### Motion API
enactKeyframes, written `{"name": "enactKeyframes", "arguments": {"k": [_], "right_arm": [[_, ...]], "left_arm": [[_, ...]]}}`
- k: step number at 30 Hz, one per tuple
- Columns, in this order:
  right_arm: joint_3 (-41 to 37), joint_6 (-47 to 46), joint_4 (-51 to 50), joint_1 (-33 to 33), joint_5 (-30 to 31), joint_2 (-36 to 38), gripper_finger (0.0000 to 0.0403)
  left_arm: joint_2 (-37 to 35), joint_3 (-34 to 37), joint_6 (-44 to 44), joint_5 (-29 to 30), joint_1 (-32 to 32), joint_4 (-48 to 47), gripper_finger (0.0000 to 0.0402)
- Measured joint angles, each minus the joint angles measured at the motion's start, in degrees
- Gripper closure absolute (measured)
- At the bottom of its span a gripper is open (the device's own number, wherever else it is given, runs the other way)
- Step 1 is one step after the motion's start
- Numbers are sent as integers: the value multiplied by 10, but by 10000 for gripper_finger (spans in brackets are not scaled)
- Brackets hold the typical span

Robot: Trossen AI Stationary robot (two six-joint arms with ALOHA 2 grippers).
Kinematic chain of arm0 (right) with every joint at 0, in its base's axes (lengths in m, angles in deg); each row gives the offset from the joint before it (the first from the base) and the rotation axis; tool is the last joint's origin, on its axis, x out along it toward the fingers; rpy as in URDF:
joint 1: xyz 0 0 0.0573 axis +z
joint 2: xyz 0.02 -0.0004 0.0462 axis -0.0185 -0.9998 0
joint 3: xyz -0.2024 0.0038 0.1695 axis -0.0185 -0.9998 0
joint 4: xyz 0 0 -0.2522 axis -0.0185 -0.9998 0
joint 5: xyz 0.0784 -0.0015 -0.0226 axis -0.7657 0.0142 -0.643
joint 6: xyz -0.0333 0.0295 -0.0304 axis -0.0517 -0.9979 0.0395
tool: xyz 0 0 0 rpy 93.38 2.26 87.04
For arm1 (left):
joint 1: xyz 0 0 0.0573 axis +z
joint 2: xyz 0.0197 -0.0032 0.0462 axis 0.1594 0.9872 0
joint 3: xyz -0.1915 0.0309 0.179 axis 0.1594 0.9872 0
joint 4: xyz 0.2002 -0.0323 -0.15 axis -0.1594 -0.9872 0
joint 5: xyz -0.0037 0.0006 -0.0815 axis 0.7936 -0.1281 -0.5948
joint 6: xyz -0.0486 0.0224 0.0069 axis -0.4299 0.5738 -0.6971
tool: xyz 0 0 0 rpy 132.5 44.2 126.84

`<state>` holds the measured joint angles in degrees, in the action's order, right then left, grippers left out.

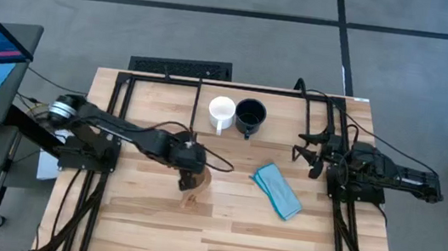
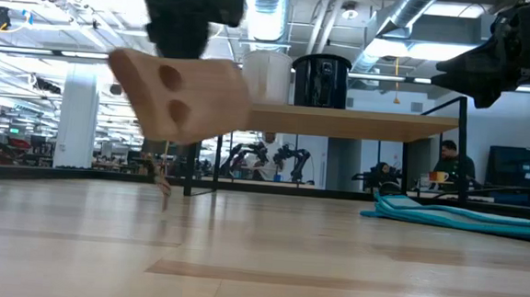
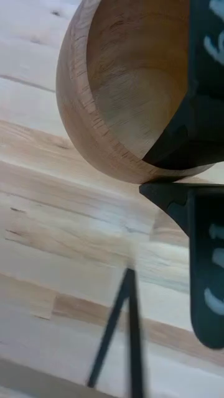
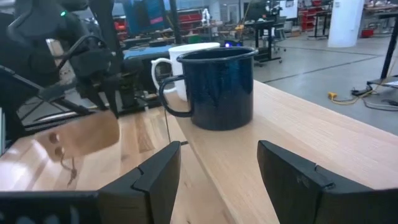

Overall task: Stack small to large cups/mugs on shelf
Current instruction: Put the brown wooden mug on the shelf

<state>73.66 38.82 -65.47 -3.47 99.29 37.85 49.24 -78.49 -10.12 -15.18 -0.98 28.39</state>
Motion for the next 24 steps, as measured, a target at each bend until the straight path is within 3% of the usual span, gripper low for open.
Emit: {"name": "enactKeyframes", "arguments": {"k": [7, 14, 24], "right_arm": [[0, 0, -3, 0, -4, 0, 168], [0, -25, -9, 0, -10, 0, 168], [0, -31, -16, 0, -75, 0, 168]], "left_arm": [[107, -119, -2, 4, 0, -54, 394], [164, -193, -38, -8, 2, -59, 394], [180, -202, -137, -13, 2, -56, 394]]}}
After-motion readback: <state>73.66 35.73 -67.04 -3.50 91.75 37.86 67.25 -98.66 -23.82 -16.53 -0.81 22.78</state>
